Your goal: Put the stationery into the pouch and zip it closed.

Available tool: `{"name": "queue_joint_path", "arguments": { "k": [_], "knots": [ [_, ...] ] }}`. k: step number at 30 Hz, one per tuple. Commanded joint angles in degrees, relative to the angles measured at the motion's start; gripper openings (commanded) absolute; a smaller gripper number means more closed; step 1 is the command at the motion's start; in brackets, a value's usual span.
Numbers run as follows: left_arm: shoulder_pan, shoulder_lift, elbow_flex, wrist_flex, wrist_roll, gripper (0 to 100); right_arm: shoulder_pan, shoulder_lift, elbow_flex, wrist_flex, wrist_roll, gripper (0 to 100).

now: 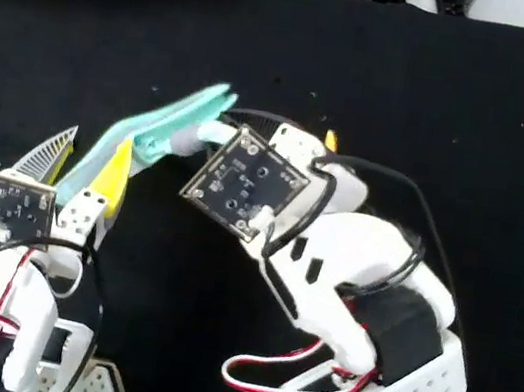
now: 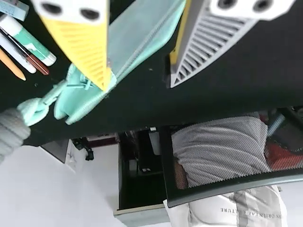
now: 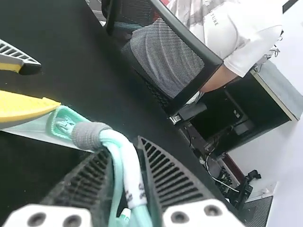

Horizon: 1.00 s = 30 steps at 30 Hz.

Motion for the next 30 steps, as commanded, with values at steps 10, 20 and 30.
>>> {"name": "queue_joint_path", "arguments": {
  "k": [10,20,30],
  "knots": [
    [-1.89,0.97,-10.24,9.32,3.25,21,1.49,-0.22,0.22,-3.60,0.70,1.1],
    [-1.54,0.53,-16.57,15.82,10.64,31,-0.70,-0.22,0.75,-3.96,0.70,1.1],
    [-1.54,1.05,-16.66,10.37,12.04,31,-3.60,-0.31,0.75,-2.90,0.70,1.1]
  ]
}}
